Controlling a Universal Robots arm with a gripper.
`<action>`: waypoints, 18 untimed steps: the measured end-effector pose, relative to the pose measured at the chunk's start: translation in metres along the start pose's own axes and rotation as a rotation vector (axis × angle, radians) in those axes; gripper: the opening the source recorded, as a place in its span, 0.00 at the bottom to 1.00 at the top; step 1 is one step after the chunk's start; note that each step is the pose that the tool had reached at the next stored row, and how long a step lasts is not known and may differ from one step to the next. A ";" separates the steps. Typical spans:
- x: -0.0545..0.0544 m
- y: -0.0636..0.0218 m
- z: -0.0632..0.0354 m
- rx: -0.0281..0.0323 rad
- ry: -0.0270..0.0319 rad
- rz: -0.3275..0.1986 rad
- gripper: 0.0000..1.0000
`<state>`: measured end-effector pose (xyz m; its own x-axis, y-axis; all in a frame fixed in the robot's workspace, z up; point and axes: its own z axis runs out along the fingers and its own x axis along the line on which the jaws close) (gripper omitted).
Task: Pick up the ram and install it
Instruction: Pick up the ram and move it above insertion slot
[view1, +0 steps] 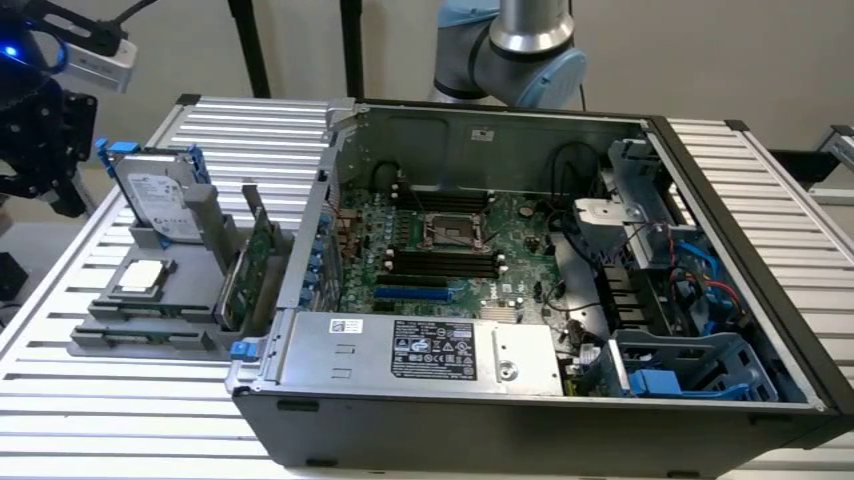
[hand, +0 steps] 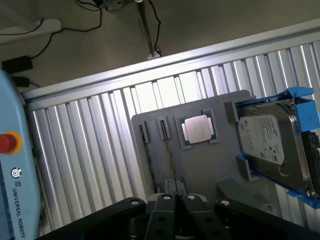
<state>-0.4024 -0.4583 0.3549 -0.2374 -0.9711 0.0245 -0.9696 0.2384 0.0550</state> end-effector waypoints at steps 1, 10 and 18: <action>0.001 -0.0003 0.0012 0.0000 0.0002 -0.004 0.00; 0.013 -0.0042 0.0151 0.0009 0.0015 -0.029 0.00; 0.022 -0.0109 0.0282 0.0012 0.0023 -0.043 0.00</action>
<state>-0.3987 -0.4825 0.3266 -0.1955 -0.9804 0.0244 -0.9790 0.1965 0.0548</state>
